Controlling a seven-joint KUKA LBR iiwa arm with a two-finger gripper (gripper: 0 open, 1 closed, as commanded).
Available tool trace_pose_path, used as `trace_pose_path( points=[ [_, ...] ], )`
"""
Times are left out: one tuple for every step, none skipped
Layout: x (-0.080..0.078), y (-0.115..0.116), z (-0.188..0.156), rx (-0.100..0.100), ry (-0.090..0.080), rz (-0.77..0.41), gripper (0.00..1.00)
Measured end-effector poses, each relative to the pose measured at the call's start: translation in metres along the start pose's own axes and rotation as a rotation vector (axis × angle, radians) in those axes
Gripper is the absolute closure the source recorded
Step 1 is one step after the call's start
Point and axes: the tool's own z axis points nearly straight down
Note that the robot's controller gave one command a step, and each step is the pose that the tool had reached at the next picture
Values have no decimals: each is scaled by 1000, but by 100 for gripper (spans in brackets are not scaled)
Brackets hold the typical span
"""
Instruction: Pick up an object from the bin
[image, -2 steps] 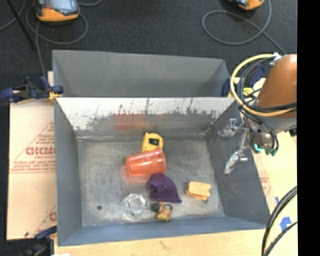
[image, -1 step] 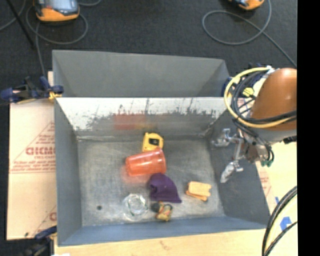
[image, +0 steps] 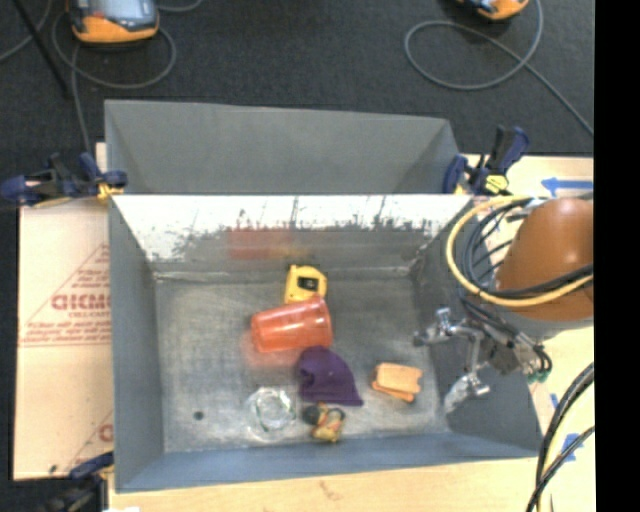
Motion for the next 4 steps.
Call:
trace_pose_path(
  points=[
    [-17, 23, 27, 1, 3, -147, 100],
    [-17, 23, 27, 2, 3, -148, 100],
    [-44, 28, -17, -1, 9, -108, 100],
    [-48, 34, -85, 0, 6, -107, 100]
  ],
)
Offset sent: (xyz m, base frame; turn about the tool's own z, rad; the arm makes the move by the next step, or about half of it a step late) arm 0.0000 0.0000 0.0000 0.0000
